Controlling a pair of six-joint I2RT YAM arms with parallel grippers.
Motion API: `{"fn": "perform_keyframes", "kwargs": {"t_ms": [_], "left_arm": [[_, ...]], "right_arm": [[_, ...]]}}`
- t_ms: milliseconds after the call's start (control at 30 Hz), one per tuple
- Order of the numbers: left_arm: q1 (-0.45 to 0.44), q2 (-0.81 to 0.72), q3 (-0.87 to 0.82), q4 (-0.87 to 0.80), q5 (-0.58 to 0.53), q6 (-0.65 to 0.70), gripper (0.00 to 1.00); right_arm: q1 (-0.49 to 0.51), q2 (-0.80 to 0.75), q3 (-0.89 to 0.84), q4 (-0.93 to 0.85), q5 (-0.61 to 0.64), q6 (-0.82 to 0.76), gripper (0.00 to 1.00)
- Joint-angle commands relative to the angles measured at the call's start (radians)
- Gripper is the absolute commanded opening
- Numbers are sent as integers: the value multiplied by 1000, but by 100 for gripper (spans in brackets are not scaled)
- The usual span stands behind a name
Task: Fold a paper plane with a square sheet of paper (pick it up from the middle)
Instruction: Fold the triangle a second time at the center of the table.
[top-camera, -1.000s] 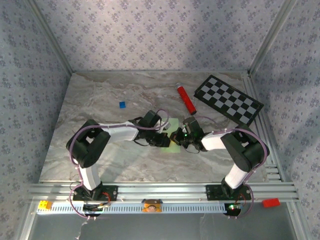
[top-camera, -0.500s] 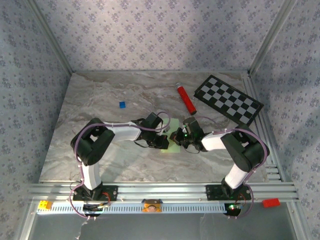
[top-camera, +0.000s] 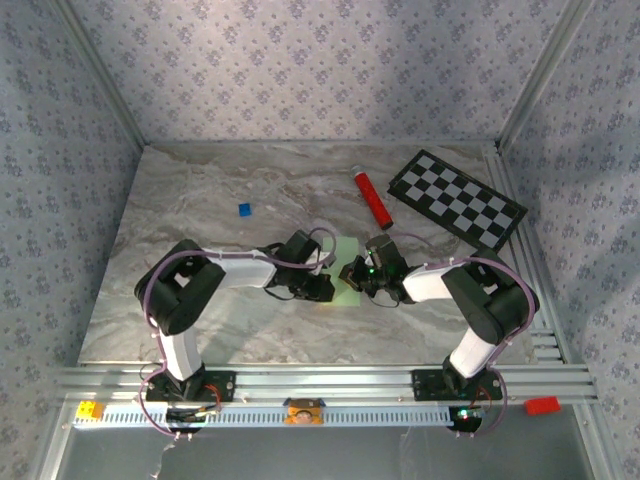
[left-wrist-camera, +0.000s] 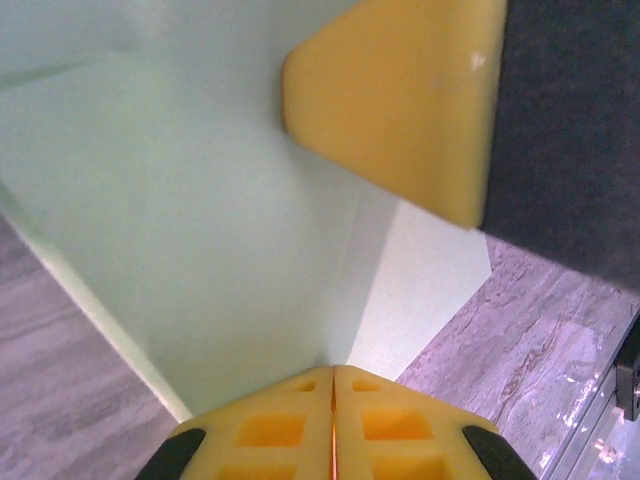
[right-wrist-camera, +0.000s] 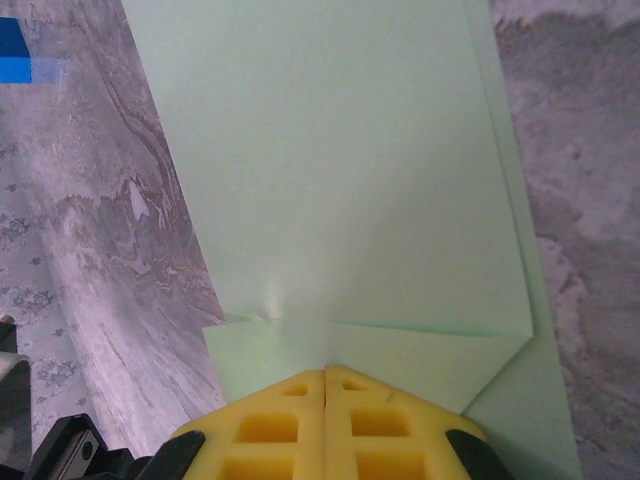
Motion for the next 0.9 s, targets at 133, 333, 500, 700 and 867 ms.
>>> {"fn": "perform_keyframes", "kwargs": {"t_ms": [133,333,500,700,867], "left_arm": [[5,-60,-90,-69,9,-19,9],[9,-96,-151,-54,22,-42,9],[8,-213,-124,-58,68,-59,10],[28,-226,-58,-33,25,-59,12],[33,-84,27,5,76,-69,8]], "right_arm": [[-22,18,-46,-150,66,-29,0],[-22,19,-43,-150,62,-32,0],[-22,12,-41,-147,57,-25,0],[-21,7,-38,-140,57,-19,0],[-18,10,-34,-136,51,-19,0]]}}
